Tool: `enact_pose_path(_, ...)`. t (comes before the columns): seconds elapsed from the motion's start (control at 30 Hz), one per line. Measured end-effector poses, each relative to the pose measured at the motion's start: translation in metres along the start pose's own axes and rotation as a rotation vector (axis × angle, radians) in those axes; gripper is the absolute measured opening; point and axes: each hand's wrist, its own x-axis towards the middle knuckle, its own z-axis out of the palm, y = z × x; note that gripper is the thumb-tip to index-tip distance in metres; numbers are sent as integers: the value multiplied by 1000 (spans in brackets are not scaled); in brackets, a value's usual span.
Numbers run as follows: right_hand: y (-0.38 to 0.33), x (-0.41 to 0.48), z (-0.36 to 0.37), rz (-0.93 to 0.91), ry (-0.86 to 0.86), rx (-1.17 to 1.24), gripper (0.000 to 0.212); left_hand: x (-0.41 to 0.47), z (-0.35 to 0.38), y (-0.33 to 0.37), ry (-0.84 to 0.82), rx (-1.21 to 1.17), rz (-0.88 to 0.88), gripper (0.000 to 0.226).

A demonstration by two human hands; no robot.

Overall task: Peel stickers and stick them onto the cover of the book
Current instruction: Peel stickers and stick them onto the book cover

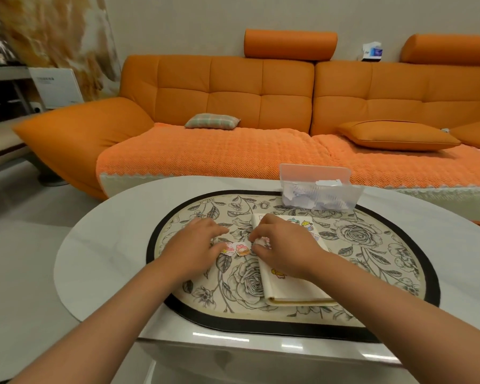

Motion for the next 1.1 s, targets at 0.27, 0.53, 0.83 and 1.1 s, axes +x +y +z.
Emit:
enact_pose_path(0.27, 0, 8, 14, -6, 8, 29, 27, 5, 2, -5, -13, -90, -45, 2)
enact_pose_path(0.53, -8, 13, 14, -60, -76, -68, 38, 9, -6, -1, -73, 111, 95, 24)
enact_pose_path(0.83, -16, 22, 22, -78, -14, -156, 28, 3, 0, -1, -36, 105, 113, 16)
enact_pose_path(1.1, -10, 21, 11, 42, 41, 135, 12, 0, -3, 8, -8, -105, -6, 11)
